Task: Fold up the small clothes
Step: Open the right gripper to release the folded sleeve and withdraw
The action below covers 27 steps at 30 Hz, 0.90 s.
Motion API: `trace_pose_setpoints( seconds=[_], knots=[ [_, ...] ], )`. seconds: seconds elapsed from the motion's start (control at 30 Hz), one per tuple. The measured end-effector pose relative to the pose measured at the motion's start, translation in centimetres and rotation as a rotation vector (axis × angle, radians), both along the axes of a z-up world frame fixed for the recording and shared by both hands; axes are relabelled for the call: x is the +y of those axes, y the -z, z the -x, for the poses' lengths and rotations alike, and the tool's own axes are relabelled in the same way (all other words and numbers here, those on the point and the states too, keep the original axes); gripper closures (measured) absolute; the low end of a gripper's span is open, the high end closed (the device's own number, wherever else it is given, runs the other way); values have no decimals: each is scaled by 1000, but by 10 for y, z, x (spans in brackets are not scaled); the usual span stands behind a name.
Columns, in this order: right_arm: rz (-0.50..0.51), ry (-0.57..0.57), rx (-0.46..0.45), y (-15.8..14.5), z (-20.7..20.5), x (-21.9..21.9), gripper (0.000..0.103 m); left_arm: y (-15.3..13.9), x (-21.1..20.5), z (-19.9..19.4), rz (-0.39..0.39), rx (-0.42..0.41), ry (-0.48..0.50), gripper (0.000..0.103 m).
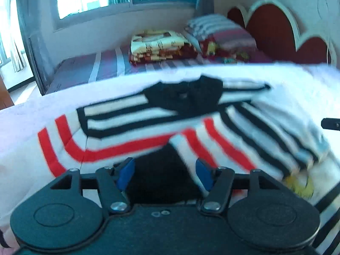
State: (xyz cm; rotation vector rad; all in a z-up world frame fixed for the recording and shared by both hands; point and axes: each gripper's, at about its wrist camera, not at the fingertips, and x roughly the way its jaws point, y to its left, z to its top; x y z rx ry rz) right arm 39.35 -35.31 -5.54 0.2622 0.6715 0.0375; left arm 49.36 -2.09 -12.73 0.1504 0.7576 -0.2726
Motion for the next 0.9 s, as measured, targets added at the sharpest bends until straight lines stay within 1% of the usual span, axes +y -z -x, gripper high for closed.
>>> trace_pose_setpoints(
  seconds=[0.1,0.17,0.23,0.27,0.3,0.33,0.37,0.4,0.43,0.47,0.5,0.53,0.57,0.6,0.67,0.7,0.73,0.77,0.8,0.83,0.87,0.9],
  knots=[
    [-16,12,-20,4,-37,-10,95,0,-25,-16,-5,-6,26,41],
    [-25,11,-6,10,-66,-14,95,3,-45,-28,-14,-4,42,42],
    [-41,-35,-8,11,-90,-15,95,9,-58,-36,-15,2,56,42],
    [-18,-66,-17,11,-97,-12,96,13,-65,-38,-22,7,63,42],
    [24,-82,1,16,-106,-11,96,21,-70,-41,-29,29,69,39],
    [66,-75,46,26,-116,-12,96,25,-72,-42,-39,26,71,35],
    [89,-45,98,39,-126,-19,97,27,-71,-43,-52,9,66,25],
    [53,-30,68,45,-128,-31,100,27,-67,-45,-50,13,49,19],
    [21,-19,78,48,-131,-39,103,27,-59,-47,-30,26,23,19],
    [17,-20,91,46,-131,-41,103,26,-50,-47,-21,29,-1,19],
    [50,-21,89,42,-128,-38,103,25,-44,-43,-30,21,-16,23],
    [74,-12,68,36,-119,-36,103,21,-40,-38,-27,15,-32,29],
    [53,-17,37,29,-107,-37,103,16,-36,-28,-4,6,-35,38],
    [15,-22,16,23,-92,-38,103,11,-35,-16,5,-12,-24,37],
    [-21,-37,1,17,-59,-33,103,5,-40,3,-4,-46,-19,36],
    [-34,-53,2,17,-43,-29,103,5,-44,11,-4,-50,-8,30],
    [-51,-66,9,19,-29,-25,103,5,-48,16,-11,-55,-1,26],
    [-63,-79,25,22,-15,-20,103,9,-51,21,-29,-65,-11,20],
    [-65,-88,49,28,-6,-14,103,14,-52,24,-43,-62,-21,18],
    [-60,-100,73,35,-1,-7,103,21,-54,25,-43,-35,-18,18],
    [-39,-105,64,41,5,-1,103,28,-54,25,-40,-18,-27,17],
    [-10,-99,48,42,7,4,103,28,-53,26,-28,-32,-36,17]
  ],
)
